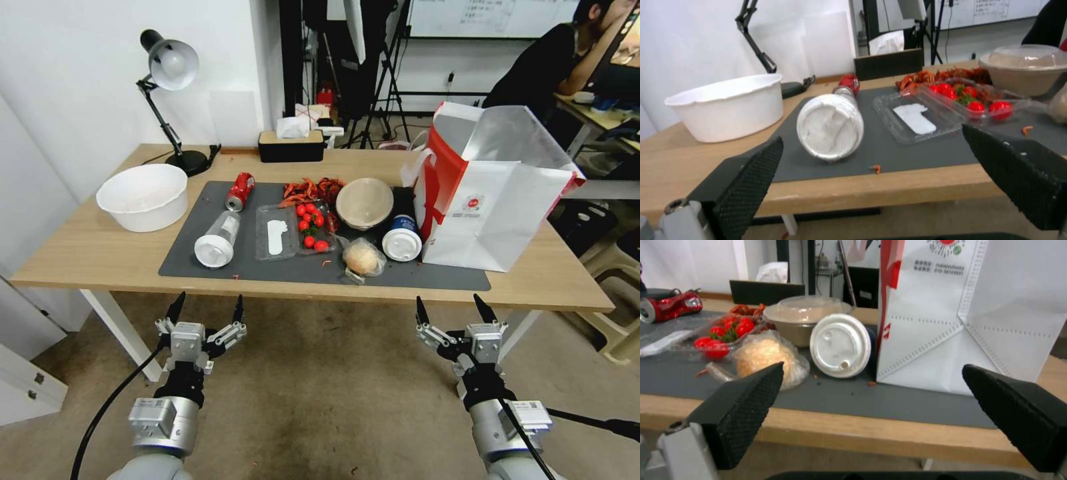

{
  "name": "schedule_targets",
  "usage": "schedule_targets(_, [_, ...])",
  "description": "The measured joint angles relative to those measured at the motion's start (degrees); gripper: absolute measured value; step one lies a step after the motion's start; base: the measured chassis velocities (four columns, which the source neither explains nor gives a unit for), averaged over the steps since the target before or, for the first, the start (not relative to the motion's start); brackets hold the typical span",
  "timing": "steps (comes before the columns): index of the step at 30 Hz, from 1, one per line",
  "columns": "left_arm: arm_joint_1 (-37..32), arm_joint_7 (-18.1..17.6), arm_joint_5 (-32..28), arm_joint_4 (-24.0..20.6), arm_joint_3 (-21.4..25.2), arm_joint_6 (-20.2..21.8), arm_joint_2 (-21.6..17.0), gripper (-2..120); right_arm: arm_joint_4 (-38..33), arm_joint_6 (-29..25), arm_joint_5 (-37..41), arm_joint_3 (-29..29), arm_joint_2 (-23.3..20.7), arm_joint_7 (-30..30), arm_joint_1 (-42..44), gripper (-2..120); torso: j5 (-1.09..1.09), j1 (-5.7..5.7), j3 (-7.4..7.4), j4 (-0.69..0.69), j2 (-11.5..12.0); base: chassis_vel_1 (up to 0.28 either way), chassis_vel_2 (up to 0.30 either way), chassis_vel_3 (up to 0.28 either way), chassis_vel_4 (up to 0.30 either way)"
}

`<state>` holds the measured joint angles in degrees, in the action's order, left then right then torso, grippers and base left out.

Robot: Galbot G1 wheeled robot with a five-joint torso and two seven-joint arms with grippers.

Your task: Pick up the trash from the table and place it into the takeout bag.

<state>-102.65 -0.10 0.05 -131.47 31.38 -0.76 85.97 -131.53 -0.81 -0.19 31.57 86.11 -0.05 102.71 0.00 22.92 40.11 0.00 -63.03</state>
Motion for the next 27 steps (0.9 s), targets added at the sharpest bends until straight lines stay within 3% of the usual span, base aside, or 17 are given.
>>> schedule_targets(6, [5.3,-1.3,1.6,4.3,-2.2,-8.4,0.4,100,3.5,-9.0,-2.3,1.5,2.2,-1.1,-4.6,100,0.00,0.01,0.00,-0.01,0.0,0.000,0.000,0.000,0.000])
schedule_targets(10, [6.2,-1.5,1.8,4.9,-2.4,-9.7,0.4,100,4.0,-10.4,-2.6,1.6,2.4,-1.4,-5.2,100,0.02,0.00,0.01,0.00,0.0,0.000,0.000,0.000,0.000])
schedule_targets(13, [9.4,-2.2,2.8,7.7,-3.8,-15.6,0.6,100,6.2,-16.5,-3.8,2.4,3.6,-2.6,-6.7,100,0.00,0.00,0.01,-0.01,0.0,0.000,0.000,0.000,0.000])
schedule_targets(15, [10.0,-2.3,3.0,8.3,-4.1,-16.8,0.7,100,6.6,-17.7,-4.1,2.5,3.8,-2.8,-7.0,100,0.00,0.01,0.01,0.00,0.0,0.000,0.000,0.000,0.000])
schedule_targets(21, [15.1,-3.4,4.8,13.0,-6.4,-26.5,1.2,100,10.0,-27.8,-6.2,3.7,5.8,-4.8,-9.3,100,0.02,0.01,0.00,0.01,0.0,0.000,0.000,0.000,0.000])
schedule_targets(22, [15.1,-3.4,4.8,13.0,-6.4,-26.5,1.2,100,10.0,-27.8,-6.2,3.7,5.8,-4.8,-9.3,100,0.02,0.01,0.00,0.01,0.0,0.000,0.000,0.000,0.000])
schedule_targets(27, [19.6,-4.4,6.4,17.0,-8.5,-34.9,1.6,100,9.6,-29.3,-6.4,3.6,6.1,-5.5,-8.7,100,0.00,0.00,0.00,-0.01,0.0,0.000,0.000,0.000,0.000])
